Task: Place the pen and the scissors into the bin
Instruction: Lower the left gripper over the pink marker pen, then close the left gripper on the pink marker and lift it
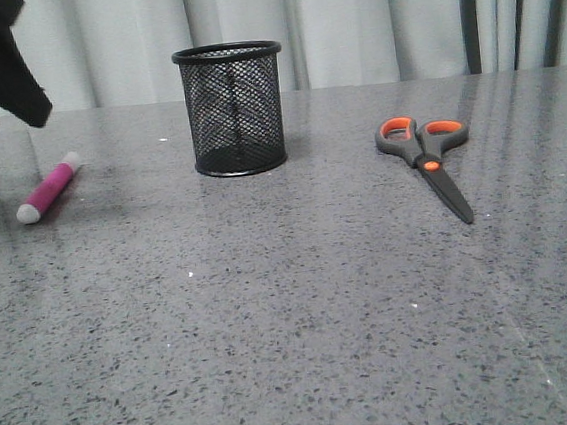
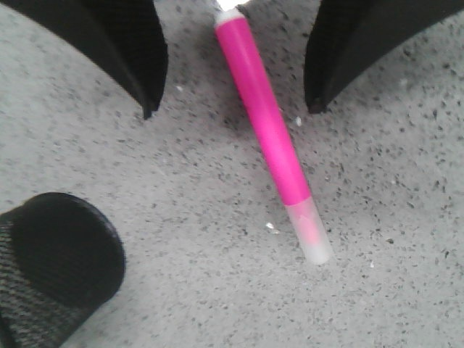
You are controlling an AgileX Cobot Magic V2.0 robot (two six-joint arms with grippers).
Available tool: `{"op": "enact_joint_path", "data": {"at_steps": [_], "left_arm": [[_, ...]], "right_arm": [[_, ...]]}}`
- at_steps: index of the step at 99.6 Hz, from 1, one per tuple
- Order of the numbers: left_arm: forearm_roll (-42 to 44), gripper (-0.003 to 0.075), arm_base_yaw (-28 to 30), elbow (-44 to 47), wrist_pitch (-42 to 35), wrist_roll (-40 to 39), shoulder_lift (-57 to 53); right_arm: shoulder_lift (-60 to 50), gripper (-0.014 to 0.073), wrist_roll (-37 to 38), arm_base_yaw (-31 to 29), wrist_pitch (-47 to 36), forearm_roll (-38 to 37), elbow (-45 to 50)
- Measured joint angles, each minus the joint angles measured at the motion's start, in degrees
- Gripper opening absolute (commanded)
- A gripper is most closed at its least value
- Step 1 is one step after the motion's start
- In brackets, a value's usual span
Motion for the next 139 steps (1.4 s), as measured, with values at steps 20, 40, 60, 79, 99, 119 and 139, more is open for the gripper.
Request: {"op": "enact_joint_path", "data": {"at_steps": [20,40,60,79,99,119,139], "left_arm": [[1.6,0.0388,0.0,-3.4,0.7,0.0,4.7],[2.7,0.0388,0.0,-5.5,1.2,0.1,8.7],[3.7,0.0388,-0.2,-7.4,1.5,0.1,11.9],[4.7,0.0388,-0.3,-8.8,1.6,0.1,14.3],[4.9,0.0365,-0.3,-9.3,1.6,0.2,14.7],[5.6,0.0127,-0.3,-9.4,1.6,0.3,14.7],[5.4,-0.0009,-0.3,-9.4,2.0,0.3,14.8]], "right_arm": [[0.0,0.0370,0.0,0.0,-0.3,0.0,0.0],[0.0,0.0370,0.0,0.0,-1.1,0.0,0.0],[0.0,0.0370,0.0,0.0,-1.5,0.0,0.0],[0.0,0.0370,0.0,0.0,-1.6,0.0,0.0],[0.0,0.0370,-0.1,0.0,-1.6,0.0,0.0],[0.0,0.0370,-0.1,0.0,-1.6,0.0,0.0],[0.0,0.0370,-0.1,0.0,-1.6,0.0,0.0]]}}
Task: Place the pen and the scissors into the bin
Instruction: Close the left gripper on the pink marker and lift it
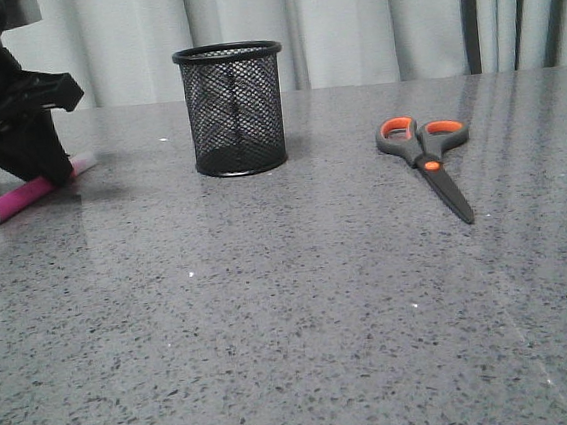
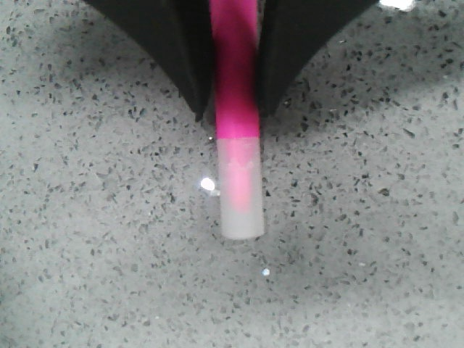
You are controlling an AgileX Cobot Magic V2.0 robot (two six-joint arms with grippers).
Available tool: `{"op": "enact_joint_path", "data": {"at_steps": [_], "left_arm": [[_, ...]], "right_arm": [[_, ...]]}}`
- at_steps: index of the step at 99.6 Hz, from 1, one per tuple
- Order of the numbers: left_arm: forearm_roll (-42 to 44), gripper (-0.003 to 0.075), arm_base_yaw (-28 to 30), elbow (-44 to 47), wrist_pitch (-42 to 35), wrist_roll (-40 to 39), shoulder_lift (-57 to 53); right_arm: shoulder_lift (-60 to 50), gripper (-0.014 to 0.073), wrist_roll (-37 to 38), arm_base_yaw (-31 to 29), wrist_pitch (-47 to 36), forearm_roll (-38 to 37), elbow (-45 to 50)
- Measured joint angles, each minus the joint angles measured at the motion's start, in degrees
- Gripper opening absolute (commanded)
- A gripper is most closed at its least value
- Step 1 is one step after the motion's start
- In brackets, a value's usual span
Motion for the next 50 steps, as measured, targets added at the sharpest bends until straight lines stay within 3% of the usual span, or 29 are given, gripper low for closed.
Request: {"op": "enact_joint_path", "data": {"at_steps": [50], "left_arm": [[2.6,-0.0022,0.0,-1.8,4.0,0.5,-4.3]], "right_arm": [[0.0,0.0370,0.0,0.0,-0.1,0.0,0.0]]}}
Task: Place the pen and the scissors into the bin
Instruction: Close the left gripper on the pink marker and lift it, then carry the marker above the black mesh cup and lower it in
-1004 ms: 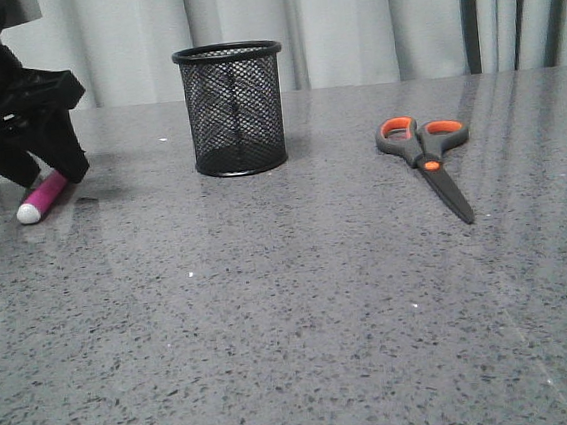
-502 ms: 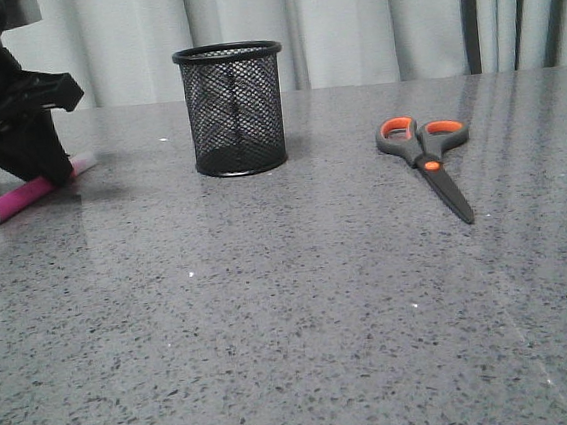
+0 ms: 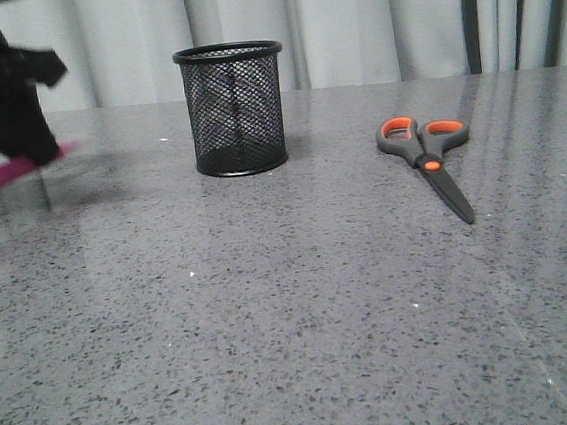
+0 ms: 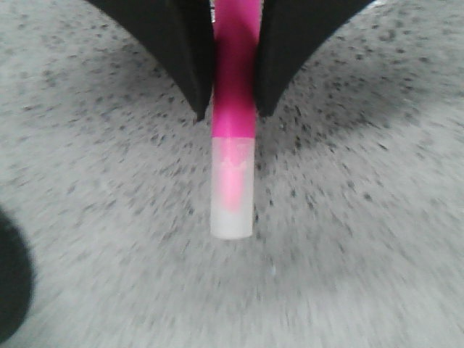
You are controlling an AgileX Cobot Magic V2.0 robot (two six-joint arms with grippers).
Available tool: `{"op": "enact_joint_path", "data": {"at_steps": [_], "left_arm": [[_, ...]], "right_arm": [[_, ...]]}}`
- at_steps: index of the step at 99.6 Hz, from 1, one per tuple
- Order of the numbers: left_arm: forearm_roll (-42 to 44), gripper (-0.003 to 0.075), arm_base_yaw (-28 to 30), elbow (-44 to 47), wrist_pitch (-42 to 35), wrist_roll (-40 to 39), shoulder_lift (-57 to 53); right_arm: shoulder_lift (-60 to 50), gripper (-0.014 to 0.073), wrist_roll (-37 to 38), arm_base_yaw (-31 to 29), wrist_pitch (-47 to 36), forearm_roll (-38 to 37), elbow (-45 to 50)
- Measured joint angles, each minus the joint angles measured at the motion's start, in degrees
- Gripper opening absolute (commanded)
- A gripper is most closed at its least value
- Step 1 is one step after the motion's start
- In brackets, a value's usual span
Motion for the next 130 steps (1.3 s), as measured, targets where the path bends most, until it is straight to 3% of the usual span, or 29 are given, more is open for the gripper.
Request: {"op": "enact_joint_path", "data": {"at_steps": [22,44,58,82,115,130], "left_arm": [[-0.7,-0.0022,-1.0,-0.5,-4.8,2.9,-8.2],[-9.1,-0.0022,-5.7,-0.5,-12.5,10.3,-11.3],[-13.5,-0.0022,-10.4,-0.5,-18.8,15.1,-11.3],[-15.1,-0.0022,-17.5,-0.5,-31.4,16.4,-11.2],[-15.7,-0.0022,-23.1,-0.5,-45.7,16.6,-4.8],[-15.7,-0.0022,-24.0,-0.5,-48.0,16.5,-0.7]], "right_arm": [[0.0,0.0370,-0.1,0.0,0.0,0.0,0.0],[0.0,0.0370,-0.1,0.0,0.4,0.0,0.0],[0.0,0.0370,-0.1,0.0,1.0,0.0,0.0],[0.0,0.0370,0.0,0.0,1.5,0.0,0.0],[0.0,0.0370,0.0,0.0,1.5,0.0,-0.1],[0.0,0.0370,-0.1,0.0,1.5,0.0,-0.1]]}}
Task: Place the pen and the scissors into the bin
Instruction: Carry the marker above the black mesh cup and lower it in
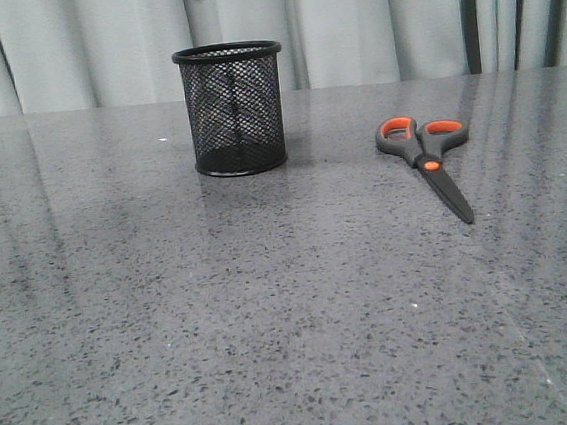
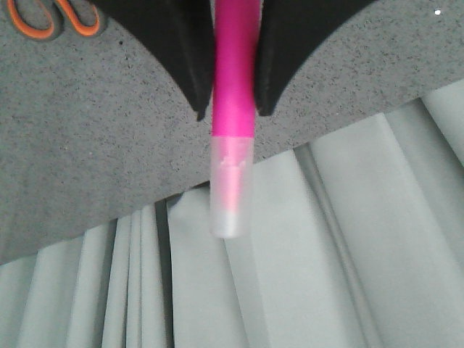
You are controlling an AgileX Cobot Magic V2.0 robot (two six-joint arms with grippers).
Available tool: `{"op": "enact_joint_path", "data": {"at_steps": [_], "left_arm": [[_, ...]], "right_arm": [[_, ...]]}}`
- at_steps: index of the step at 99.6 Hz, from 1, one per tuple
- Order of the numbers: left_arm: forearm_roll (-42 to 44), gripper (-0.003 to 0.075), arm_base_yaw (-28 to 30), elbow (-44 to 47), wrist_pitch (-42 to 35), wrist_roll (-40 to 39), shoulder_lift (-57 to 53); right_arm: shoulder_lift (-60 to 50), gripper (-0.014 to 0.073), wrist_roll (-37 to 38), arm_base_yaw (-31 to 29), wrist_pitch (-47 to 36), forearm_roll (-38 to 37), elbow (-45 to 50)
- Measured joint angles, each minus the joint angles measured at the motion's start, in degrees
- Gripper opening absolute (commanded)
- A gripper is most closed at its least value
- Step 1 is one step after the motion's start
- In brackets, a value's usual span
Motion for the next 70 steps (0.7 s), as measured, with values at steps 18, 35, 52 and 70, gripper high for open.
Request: {"op": "enact_joint_path", "data": {"at_steps": [18,35,52,70], "left_arm": [[-0.2,-0.0022,0.0,0.0,-0.1,-0.1,3.9],[-0.2,-0.0022,0.0,0.0,-0.4,-0.1,6.0],[-0.2,-0.0022,0.0,0.0,-1.1,-0.2,6.3],[-0.2,-0.0021,0.0,0.0,-0.4,-0.2,7.1]], "right_arm": [[0.0,0.0370,0.0,0.0,0.1,0.0,0.0],[0.0,0.0370,0.0,0.0,0.1,0.0,0.0],[0.0,0.0370,0.0,0.0,0.1,0.0,0.0],[0.0,0.0370,0.0,0.0,0.1,0.0,0.0]]}}
